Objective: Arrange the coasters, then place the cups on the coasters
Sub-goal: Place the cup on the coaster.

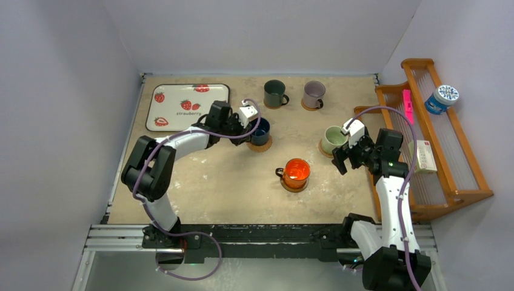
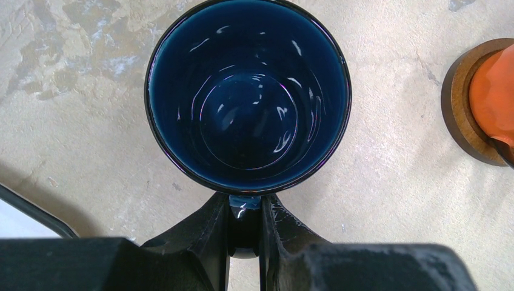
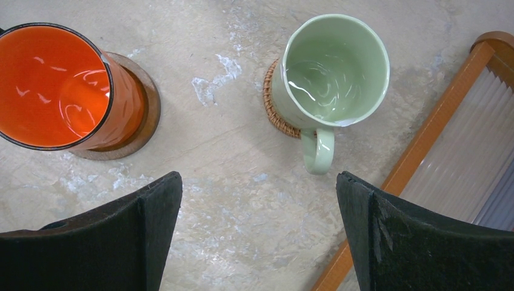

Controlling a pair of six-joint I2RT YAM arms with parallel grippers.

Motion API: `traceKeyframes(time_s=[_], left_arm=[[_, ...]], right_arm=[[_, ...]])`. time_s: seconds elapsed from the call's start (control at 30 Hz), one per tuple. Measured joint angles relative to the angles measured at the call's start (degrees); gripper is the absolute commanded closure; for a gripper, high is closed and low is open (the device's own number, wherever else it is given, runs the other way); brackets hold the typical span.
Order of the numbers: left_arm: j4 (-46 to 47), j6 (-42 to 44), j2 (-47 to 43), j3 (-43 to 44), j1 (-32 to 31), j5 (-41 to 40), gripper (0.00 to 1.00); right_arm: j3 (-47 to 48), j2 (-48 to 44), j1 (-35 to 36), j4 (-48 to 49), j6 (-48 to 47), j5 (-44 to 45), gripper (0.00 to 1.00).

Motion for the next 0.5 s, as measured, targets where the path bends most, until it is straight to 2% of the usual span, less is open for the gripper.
traceKeyframes(time_s=[0.5], left_arm=[[0.02,-0.02,1.03,0.00,-0.37,0.31,1.00]], right_arm=[[-0.02,0.00,0.00,0.00,-0.22,0.00,0.01]])
